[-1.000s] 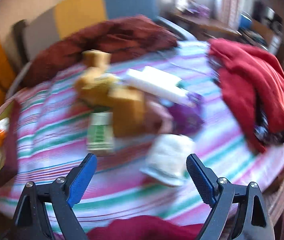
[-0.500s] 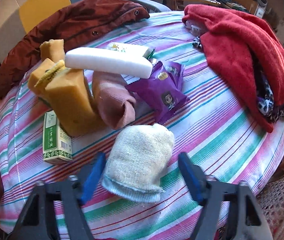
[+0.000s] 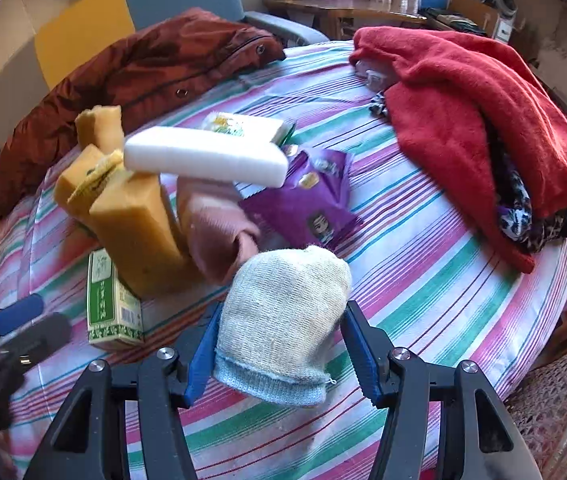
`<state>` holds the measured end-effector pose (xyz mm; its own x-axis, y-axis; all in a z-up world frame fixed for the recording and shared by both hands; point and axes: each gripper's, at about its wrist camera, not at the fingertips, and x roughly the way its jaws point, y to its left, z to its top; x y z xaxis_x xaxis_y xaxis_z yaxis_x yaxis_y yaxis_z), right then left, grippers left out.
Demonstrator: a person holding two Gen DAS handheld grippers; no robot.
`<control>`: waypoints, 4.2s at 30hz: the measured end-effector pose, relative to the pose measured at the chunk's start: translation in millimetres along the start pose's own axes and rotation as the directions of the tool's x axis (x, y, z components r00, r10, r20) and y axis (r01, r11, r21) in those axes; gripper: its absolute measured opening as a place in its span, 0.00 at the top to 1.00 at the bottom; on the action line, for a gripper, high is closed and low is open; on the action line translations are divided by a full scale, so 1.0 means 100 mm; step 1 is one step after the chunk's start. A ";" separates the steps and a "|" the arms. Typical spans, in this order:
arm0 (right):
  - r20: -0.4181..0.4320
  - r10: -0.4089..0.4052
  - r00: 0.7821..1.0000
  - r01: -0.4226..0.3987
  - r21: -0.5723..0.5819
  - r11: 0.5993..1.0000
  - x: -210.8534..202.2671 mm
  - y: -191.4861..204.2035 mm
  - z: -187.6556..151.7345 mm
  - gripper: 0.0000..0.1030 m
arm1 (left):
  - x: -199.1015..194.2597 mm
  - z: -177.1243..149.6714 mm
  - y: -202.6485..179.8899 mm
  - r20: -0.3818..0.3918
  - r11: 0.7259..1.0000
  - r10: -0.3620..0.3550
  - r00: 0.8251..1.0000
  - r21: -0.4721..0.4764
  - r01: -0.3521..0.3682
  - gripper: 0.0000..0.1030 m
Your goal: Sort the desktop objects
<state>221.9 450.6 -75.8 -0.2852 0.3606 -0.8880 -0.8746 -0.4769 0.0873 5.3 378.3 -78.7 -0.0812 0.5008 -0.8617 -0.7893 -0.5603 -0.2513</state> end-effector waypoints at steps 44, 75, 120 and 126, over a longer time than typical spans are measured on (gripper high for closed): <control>0.180 0.263 0.948 -0.236 -0.157 0.959 -0.41 0.28 -0.02 0.42 | -0.42 -0.65 0.49 0.111 0.989 0.078 0.991 -0.133 -0.063 0.66; -0.122 0.614 0.780 -0.552 -0.597 0.583 -0.89 3.25 -0.47 0.42 | -2.46 -1.75 2.83 0.282 0.757 0.481 0.830 -0.612 -0.230 0.66; -0.103 0.539 0.836 -0.502 -0.540 0.676 -0.69 3.10 -0.76 0.21 | -2.04 -1.88 2.69 0.206 0.743 0.526 0.825 -0.583 -0.328 0.62; -0.089 0.530 0.843 -0.489 -0.535 0.689 -0.72 2.99 -0.79 0.21 | -1.91 -1.67 3.01 0.126 0.696 0.588 0.799 -0.582 -0.420 0.62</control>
<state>12.3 218.7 -22.0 -0.6693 -0.0198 -0.7427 -0.2532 -0.9337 0.2531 -115.2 3.7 -63.0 -0.6059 0.1540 -0.7805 -0.1608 -0.9845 -0.0694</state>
